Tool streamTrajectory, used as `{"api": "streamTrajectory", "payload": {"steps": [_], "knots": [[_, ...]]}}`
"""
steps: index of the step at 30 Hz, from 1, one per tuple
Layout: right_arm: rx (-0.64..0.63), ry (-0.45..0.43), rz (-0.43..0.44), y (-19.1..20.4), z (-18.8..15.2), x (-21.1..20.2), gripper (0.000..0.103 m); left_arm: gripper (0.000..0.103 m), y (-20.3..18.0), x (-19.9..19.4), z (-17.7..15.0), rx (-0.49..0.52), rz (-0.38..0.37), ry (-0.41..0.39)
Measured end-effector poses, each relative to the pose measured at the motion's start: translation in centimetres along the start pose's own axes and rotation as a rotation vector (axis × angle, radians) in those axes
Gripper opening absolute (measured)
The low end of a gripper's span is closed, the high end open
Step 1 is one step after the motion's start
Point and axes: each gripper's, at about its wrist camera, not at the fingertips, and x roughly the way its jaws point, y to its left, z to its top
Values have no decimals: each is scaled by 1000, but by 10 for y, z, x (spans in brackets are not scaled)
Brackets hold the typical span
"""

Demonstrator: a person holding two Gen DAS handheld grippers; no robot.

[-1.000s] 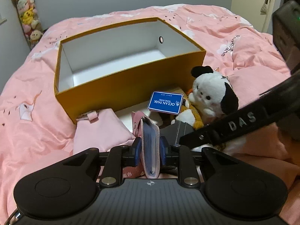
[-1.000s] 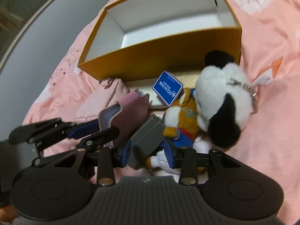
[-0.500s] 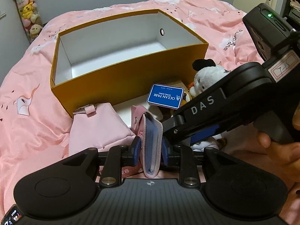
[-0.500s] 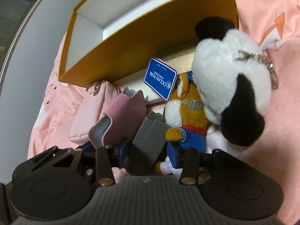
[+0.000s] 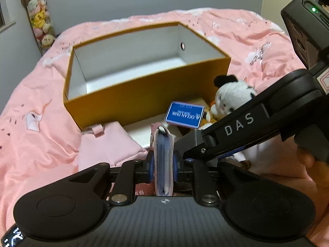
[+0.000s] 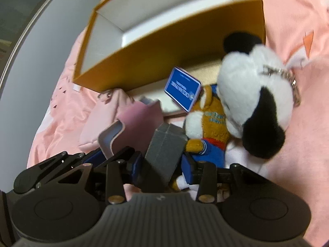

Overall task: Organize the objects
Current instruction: 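Close the left tool on the pink wallet while the right tool grasps the gray box, then lift the pink wallet with the left tool while the right tool carries the gray box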

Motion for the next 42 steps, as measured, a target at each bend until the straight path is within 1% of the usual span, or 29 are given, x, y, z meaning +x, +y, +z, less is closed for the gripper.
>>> {"api": "streamTrajectory", "payload": {"steps": [7,13,19,24,28,31,34,37,42], "knots": [[-71,-69,1,11,2,-35,41,19,6,-26,11,-69,-19,-69],[-165,-137,1,30,8,-64,40,19,6,-44,26,-51,-15,-132],[-230,-198,-3,43,20,-84,40,19,7,-52,42,25,26,-192],[-279,-244,-2,57,37,-97,40,19,11,-56,59,136,79,-237],[-308,-268,10,68,58,-101,40,19,17,-53,76,228,108,-262],[-347,-293,-4,76,76,-102,40,19,23,-43,90,304,129,-257],[-377,-297,-17,79,96,-99,40,19,27,-26,102,364,136,-220],[-397,-283,-24,80,116,-89,40,19,30,-3,108,462,154,-184],[-390,-232,-38,72,147,-60,40,18,38,42,111,600,181,-94]]}}
